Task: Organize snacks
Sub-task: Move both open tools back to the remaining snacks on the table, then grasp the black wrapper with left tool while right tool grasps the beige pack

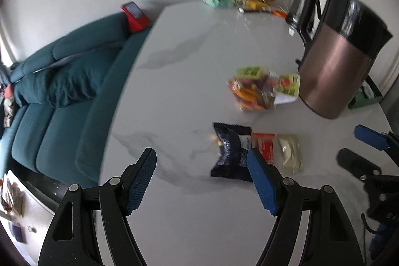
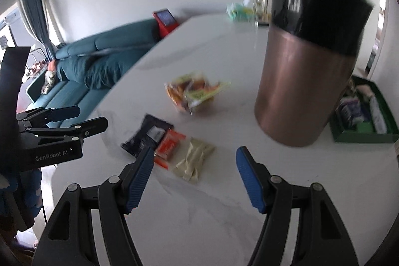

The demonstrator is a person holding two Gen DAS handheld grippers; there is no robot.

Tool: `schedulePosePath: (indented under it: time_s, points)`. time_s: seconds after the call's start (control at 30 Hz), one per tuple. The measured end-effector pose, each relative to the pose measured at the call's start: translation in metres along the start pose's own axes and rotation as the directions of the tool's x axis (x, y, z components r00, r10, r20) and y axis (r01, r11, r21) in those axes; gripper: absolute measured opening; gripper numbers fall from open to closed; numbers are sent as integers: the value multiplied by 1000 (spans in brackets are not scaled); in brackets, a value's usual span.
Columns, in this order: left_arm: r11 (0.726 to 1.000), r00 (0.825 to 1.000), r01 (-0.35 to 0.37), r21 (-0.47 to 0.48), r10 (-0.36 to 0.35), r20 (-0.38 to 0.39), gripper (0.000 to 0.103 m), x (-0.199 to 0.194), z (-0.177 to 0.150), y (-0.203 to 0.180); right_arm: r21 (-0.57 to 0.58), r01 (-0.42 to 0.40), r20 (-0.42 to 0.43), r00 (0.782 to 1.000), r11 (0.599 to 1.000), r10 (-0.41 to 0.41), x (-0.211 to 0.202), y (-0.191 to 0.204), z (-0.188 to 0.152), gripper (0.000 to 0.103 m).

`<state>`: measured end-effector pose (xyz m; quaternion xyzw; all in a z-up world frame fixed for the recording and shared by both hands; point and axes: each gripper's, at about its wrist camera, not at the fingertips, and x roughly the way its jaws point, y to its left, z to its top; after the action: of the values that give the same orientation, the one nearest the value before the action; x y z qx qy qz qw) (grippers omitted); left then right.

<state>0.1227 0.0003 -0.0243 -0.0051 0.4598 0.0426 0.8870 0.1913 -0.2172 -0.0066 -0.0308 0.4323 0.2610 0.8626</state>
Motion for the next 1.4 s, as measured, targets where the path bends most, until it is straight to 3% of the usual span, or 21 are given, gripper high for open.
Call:
schedulePosePath:
  time_s: [0.3,0.73,0.8,0.83,1.03,1.23,1.4]
  points:
    - [999,997,34,33,-32,-66,70,31,2,-6,41,4,-87,996,999,0,43,-4,-5,103]
    - [995,992,67,78,-58,-115,69,48,2,-12,57,15,-130,991,998,-7,68,-5,-4,103]
    - [994,991,68,81,-58,-119,69,51,2,-13,58,14,-134,991,998,-6,69,-6,-4,95]
    - [994,991,68,82,-58,-121,69,53,2,-13,60,4,-139,990,998,4,70,-6,-4,83]
    - [994,990,66,84,-54,-130,69,59,3,-14,58,-7,-151,988,998,16,76,-6,-5,79]
    - [993,988,66,100,-51,-145,69,68,3,-16,54,-16,-167,986,998,25,82,-5,-6,63]
    - [990,986,81,111,-63,-157,62,73,3,-19,47,-7,-176,984,999,15,86,-3,-5,60]
